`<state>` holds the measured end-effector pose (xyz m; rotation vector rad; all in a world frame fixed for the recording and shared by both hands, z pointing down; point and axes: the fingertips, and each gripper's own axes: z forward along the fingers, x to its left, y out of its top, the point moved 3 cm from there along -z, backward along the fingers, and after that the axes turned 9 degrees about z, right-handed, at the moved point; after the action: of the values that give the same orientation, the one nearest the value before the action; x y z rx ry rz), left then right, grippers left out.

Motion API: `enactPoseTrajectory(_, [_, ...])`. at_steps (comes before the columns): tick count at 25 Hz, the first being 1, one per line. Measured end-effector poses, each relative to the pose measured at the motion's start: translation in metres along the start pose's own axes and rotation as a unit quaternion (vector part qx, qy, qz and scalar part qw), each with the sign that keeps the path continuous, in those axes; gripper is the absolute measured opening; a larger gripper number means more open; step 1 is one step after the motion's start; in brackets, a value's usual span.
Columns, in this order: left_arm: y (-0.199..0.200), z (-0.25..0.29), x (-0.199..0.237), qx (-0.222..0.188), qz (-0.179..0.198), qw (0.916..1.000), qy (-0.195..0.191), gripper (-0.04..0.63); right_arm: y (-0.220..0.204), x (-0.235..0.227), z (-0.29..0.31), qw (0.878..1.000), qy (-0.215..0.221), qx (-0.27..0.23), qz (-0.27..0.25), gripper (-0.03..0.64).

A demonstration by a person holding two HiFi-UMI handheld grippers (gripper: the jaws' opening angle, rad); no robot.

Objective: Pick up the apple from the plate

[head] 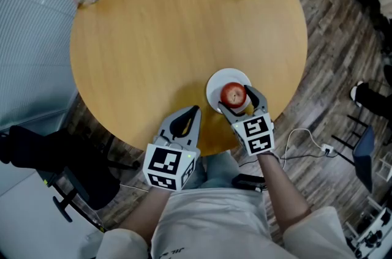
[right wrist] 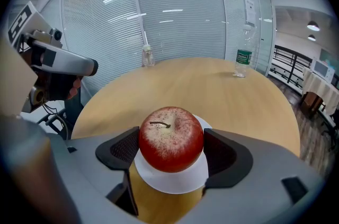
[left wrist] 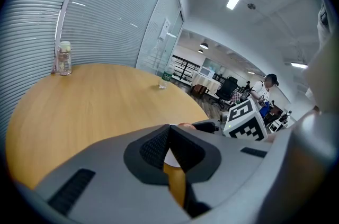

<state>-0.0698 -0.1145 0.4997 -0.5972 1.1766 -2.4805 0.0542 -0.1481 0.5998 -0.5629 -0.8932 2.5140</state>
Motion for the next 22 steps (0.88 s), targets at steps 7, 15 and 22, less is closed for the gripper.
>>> enactPoseTrajectory(7, [0.010,-0.007,-0.006,-0.012,0.011,0.9999,-0.001,0.003,0.021,0.005,-0.020,1.000,0.007,-0.029,0.006,0.382])
enactPoseTrajectory(15, [0.023,-0.024,-0.018,-0.026,0.035,0.9990,-0.007,0.003,0.037,0.016,-0.056,0.998,0.010,-0.054,0.016,0.382])
enactPoseTrajectory(22, [0.032,-0.042,-0.030,-0.040,0.053,0.9977,-0.011,0.003,0.036,0.024,-0.089,0.998,0.000,-0.065,0.025,0.382])
